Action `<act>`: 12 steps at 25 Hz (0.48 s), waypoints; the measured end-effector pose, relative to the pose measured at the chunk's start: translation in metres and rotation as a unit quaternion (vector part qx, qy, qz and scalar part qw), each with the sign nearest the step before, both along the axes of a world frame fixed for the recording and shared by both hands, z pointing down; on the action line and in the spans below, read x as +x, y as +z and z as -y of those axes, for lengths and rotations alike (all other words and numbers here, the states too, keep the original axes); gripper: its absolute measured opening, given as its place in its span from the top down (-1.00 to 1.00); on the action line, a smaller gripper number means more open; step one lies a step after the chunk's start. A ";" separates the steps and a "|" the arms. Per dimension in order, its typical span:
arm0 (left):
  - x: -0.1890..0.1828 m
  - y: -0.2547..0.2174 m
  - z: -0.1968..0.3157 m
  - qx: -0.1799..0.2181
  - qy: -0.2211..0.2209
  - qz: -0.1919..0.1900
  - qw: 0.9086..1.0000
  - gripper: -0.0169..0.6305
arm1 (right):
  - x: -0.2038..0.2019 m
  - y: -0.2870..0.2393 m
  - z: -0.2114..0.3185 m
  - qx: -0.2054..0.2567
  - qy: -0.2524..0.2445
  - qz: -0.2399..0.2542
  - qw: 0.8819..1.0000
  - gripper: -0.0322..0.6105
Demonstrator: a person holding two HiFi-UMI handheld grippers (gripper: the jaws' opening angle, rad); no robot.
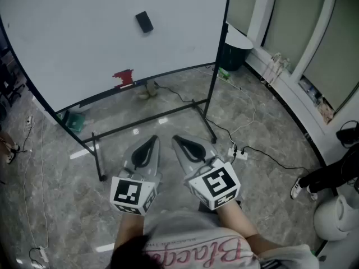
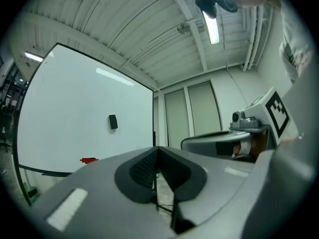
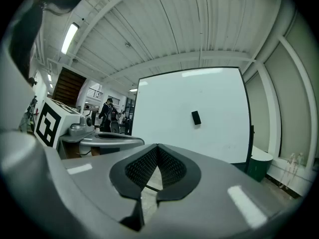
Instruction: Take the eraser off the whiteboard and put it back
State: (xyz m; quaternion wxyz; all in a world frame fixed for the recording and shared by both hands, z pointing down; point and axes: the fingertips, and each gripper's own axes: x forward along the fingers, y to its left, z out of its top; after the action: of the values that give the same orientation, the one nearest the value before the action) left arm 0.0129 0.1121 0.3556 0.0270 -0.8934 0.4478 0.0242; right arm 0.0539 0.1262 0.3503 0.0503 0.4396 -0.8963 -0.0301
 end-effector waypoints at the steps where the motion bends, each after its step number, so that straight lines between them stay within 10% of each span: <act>1: 0.000 0.000 0.000 0.000 0.000 0.001 1.000 0.95 | 0.001 0.000 0.001 -0.001 0.003 0.001 1.000 0.90; 12: 0.009 0.003 0.004 -0.013 -0.019 -0.010 1.000 0.95 | 0.019 0.004 0.005 -0.007 0.005 0.022 1.000 0.90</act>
State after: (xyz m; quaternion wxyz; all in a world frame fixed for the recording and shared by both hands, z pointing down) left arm 0.0214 0.1084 0.3589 0.0110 -0.8849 0.4649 0.0271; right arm 0.0726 0.1210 0.3547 0.0337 0.4444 -0.8951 -0.0134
